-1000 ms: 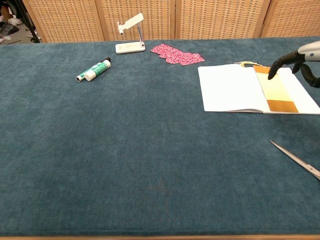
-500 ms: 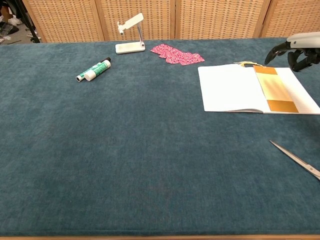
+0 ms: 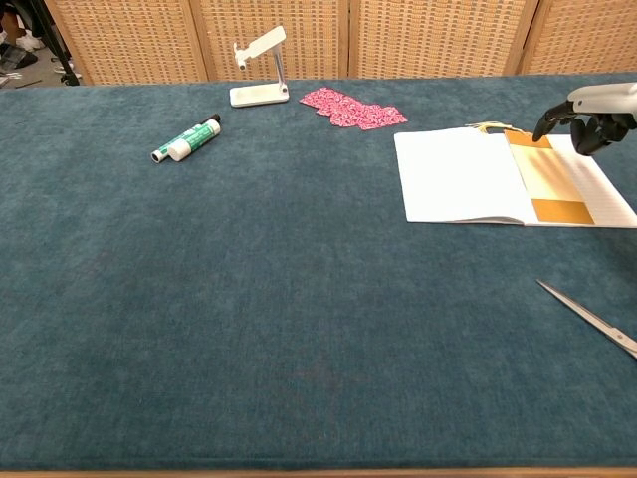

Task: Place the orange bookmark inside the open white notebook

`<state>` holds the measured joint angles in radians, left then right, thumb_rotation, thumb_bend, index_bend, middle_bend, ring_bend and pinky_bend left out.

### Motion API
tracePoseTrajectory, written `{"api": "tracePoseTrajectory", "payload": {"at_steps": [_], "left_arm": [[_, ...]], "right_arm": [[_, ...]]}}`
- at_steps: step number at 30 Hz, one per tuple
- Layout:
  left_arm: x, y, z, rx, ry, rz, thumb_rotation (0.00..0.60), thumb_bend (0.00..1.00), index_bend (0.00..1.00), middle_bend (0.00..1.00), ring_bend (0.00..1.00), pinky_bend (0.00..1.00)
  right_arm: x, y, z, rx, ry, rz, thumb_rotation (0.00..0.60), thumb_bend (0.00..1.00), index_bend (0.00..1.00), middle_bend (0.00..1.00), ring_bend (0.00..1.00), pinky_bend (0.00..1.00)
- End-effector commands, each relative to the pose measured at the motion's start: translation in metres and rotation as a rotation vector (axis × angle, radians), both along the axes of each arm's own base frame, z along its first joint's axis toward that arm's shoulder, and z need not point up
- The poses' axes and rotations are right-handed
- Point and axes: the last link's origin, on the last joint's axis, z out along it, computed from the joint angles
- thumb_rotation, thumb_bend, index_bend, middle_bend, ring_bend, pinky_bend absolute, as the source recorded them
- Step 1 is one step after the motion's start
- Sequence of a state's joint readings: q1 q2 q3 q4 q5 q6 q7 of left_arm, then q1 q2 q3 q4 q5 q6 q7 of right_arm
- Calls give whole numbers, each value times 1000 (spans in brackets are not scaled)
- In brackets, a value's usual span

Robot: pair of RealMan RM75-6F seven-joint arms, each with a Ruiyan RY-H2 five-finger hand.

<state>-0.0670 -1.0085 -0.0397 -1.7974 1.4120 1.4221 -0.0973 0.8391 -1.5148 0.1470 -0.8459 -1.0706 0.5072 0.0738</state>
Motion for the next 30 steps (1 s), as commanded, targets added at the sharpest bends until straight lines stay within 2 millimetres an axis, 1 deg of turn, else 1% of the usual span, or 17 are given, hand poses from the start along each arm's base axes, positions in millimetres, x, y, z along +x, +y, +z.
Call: {"api": "tracePoseTrajectory", "payload": {"at_steps": [1,9,16,22,30], "left_arm": [[0,0,0,0,0,1,600,0,0,0,0,0],[0,1,-1,-2,2,3,600,0,0,0,0,0],[-1,1,1,2,-2,4,600,0,0,0,0,0],[-1,2,1,1,-3,4,600,0,0,0,0,0],[-1,1,0,-2,-5,3,600,0,0,0,0,0]], "right_arm": [[1,-1,-3,0,20,17,600,1000,221,193,113,234],[4,-2,-8,-2,50,43,600,1000,221,193,113,234],[-2,-5,-11,-29,91,38,600,1000,222,193,80,234],[-5,-6,-12,-42,114,41,600,1000,221,193,79,235],[-4,-4,-22,-25,152,58,600,1000,221,193,79,234]]}}
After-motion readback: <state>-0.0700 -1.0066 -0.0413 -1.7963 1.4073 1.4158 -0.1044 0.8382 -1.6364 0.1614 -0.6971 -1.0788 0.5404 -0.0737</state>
